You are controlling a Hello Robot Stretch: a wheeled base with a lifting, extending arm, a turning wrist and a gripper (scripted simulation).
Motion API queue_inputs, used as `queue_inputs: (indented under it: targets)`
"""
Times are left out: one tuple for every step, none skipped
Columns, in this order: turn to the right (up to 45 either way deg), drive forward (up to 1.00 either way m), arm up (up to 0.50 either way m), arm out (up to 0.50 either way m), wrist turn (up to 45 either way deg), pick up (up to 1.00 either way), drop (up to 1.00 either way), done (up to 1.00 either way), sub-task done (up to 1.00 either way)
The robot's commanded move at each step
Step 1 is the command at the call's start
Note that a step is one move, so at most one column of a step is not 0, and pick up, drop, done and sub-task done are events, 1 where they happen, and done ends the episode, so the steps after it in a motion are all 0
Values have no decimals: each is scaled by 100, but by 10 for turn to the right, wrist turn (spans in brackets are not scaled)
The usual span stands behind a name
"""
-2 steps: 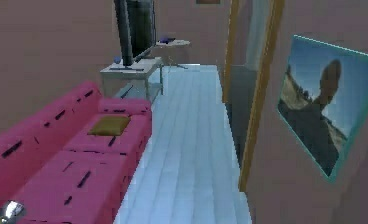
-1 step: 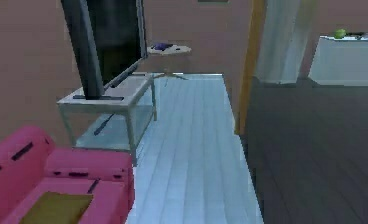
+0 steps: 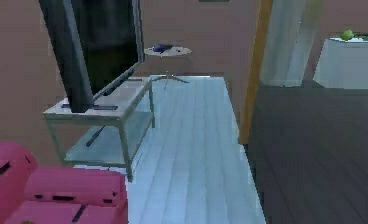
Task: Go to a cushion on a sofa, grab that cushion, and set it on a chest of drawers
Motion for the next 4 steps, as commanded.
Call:
queue_inputs:
  targets:
    - [-450, 0, 0, 0, 0, 0, 0, 0, 0]
    - [-450, 0, 0, 0, 0, 0, 0, 0, 0]
    - [-450, 0, 0, 0, 0, 0, 0, 0, 0]
    - [0, 0, 50, 0, 0, 0, 0, 0, 0]
